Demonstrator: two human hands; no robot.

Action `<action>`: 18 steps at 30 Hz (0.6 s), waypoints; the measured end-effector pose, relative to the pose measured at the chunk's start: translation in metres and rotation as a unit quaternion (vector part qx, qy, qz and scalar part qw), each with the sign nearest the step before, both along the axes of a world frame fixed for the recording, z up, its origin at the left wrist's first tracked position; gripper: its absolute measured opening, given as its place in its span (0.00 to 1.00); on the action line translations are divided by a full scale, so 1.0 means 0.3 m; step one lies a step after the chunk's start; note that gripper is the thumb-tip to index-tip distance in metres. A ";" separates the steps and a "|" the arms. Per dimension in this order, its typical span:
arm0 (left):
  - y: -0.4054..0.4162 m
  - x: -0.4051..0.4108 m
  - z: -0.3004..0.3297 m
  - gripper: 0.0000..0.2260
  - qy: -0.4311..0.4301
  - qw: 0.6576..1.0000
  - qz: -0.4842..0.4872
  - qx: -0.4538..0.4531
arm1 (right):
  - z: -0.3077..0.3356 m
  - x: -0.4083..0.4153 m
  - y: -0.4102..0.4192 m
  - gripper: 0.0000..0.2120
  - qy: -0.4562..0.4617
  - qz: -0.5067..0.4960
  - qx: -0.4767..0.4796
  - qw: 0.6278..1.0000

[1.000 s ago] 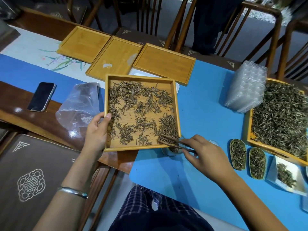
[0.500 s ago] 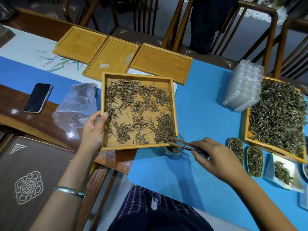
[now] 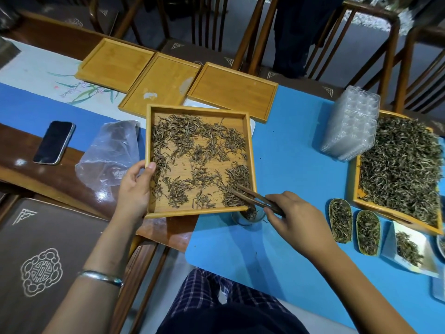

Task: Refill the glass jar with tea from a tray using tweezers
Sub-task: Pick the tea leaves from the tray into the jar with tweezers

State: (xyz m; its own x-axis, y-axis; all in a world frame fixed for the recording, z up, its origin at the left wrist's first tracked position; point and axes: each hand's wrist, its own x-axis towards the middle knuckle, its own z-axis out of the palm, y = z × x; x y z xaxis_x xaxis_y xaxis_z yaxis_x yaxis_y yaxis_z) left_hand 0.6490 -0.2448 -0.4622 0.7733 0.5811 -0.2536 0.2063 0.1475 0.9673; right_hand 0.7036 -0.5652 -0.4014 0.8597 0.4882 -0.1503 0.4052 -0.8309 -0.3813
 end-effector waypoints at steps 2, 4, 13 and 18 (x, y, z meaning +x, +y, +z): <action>0.000 0.001 0.000 0.06 -0.001 1.000 0.005 0.001 | -0.002 -0.012 -0.020 0.11 0.001 -0.001 -0.003 1.000; -0.001 0.002 0.004 0.07 -0.005 1.000 0.007 -0.001 | -0.003 -0.022 -0.043 0.11 0.003 -0.006 -0.007 1.000; -0.004 0.008 0.000 0.05 -0.003 1.000 0.019 -0.002 | 0.030 -0.034 -0.094 0.11 0.013 -0.016 -0.012 1.000; -0.004 0.008 0.003 0.05 0.003 1.000 0.016 -0.004 | 0.057 -0.022 -0.031 0.12 -0.004 0.007 0.016 1.000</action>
State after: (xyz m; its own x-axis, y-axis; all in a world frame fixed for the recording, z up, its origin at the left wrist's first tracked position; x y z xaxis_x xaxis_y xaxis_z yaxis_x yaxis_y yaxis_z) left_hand 0.6515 -0.2460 -0.4614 0.7527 0.6033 -0.2637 0.2075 0.1627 0.9646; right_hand 0.6969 -0.5745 -0.3844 0.8544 0.5039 -0.1271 0.4196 -0.8132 -0.4033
